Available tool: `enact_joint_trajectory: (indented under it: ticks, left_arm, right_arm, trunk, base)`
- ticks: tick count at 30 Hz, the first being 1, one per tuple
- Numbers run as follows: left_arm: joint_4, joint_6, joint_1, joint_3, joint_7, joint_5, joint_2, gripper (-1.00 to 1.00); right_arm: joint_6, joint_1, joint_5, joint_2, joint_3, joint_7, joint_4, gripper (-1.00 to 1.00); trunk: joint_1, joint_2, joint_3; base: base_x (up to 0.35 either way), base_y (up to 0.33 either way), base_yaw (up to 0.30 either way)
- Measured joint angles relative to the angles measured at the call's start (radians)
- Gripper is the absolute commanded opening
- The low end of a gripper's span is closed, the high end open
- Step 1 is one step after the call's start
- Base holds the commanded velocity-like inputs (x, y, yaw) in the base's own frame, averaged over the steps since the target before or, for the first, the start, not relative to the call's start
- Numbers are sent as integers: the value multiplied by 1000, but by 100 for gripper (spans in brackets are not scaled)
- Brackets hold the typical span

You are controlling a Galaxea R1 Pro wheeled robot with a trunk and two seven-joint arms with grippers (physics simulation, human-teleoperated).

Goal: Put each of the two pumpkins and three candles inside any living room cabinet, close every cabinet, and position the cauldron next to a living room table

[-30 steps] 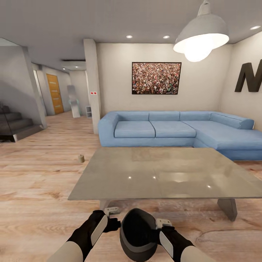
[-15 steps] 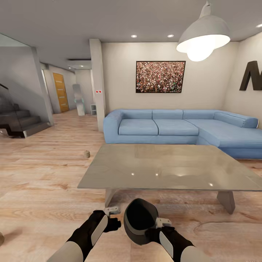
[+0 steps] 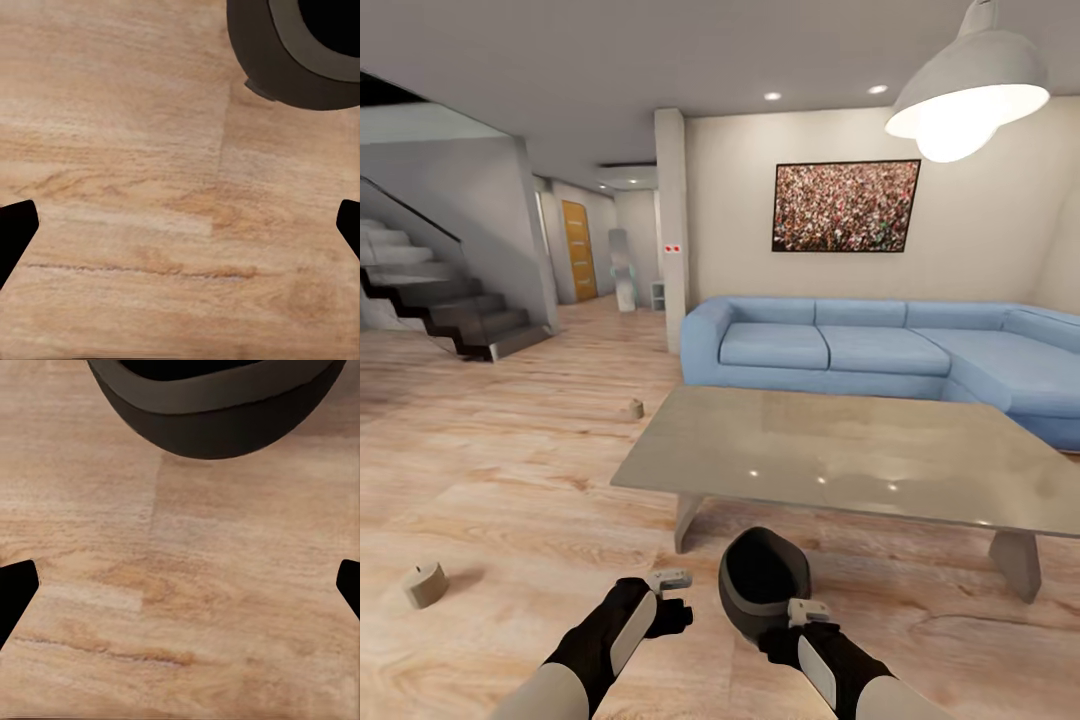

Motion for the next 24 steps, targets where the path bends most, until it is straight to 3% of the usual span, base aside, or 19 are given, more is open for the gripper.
enact_joint_trajectory:
  ticks: [24]
  left_arm:
    - [0, -4, 0, 0, 0, 0, 0, 100]
  right_arm:
    - [-35, 0, 4, 0, 1, -5, 0, 100]
  trunk:
    - [0, 0, -16]
  base:
    - [-33, -27, 267]
